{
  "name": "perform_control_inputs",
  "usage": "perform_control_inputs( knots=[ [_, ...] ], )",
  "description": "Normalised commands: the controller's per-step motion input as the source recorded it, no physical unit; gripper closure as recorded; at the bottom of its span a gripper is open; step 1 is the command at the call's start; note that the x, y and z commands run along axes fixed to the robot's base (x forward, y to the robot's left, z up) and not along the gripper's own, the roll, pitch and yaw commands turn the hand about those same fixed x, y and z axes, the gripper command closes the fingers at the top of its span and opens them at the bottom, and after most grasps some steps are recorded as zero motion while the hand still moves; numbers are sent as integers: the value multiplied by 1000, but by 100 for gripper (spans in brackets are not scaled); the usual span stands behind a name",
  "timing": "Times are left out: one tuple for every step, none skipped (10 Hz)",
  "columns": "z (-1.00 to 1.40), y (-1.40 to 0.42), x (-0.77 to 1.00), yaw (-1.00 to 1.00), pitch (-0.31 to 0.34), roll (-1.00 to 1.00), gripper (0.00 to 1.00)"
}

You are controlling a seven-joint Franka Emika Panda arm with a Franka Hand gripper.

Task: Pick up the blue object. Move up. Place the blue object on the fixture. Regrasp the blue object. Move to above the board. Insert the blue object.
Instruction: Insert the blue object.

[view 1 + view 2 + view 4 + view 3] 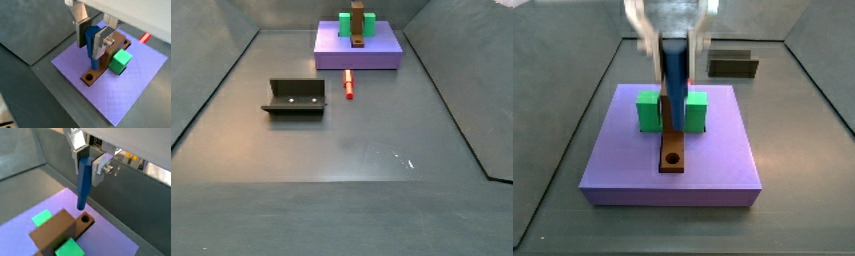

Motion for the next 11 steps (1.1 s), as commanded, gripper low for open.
perform_control_inputs(
  knots=[
    [-480,-131,0,-80,316,56,100],
    [-400,-43,46,-71,173,0,100],
    [-360,-37,0,-60,144,0,100],
    [-249,-51,0,0,54,0,100],
    [-180,-94,37,0,71,-4,100],
    [-149,-123,111,0,54,-44,100],
    [-149,-134,111,-34,53,-43,100],
    [-220,-123,126,-114,43,-61,100],
    [-260,-100,83,-103,40,-46,100],
    [-443,0,60,-37,100,0,100],
    [-497,91,0,0,114,0,100]
  ],
)
